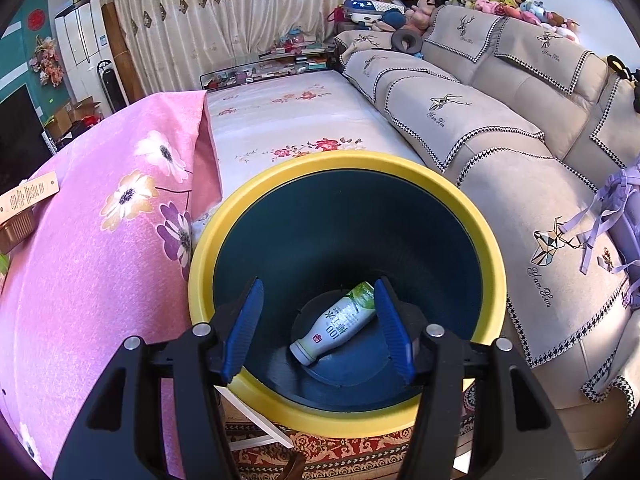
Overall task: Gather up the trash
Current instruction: 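Grasp the white pill bottle with the left gripper and drop it into the bin, then reach the right gripper to the white paper cup and grasp it, then carry the paper cup with the right gripper into the bin and release, then grasp the white toothpaste tube with the left gripper, then carry the toothpaste tube with the left gripper into the bin and release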
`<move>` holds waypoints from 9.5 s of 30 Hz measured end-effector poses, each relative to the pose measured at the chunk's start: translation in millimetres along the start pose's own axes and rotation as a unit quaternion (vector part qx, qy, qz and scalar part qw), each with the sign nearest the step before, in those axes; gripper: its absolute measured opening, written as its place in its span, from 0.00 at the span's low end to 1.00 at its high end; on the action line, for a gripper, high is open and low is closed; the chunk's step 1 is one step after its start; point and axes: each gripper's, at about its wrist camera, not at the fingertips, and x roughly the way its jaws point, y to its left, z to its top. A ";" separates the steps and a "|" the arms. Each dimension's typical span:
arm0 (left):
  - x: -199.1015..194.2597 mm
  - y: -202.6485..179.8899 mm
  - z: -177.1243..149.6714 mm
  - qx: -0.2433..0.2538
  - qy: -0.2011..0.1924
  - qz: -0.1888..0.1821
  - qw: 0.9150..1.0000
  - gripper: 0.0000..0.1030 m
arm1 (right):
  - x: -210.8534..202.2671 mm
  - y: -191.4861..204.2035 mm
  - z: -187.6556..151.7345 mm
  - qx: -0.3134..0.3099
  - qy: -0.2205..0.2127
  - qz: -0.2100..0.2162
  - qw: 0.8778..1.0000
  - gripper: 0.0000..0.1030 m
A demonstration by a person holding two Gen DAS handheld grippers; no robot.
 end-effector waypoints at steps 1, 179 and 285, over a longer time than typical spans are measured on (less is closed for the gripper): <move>0.9 0.1 0.9 0.002 -0.002 0.003 1.000 0.51 | 0.0 0.4 0.2 0.000 0.000 0.001 1.000 0.53; -164.5 -70.3 -69.1 0.097 -0.195 -0.013 0.976 0.93 | -98.5 71.6 5.8 -0.122 -0.099 0.096 0.983 0.77; -62.8 -465.8 -56.0 0.357 -0.021 -0.252 0.899 0.27 | -49.2 -102.3 0.1 -0.022 -0.071 0.019 0.997 0.81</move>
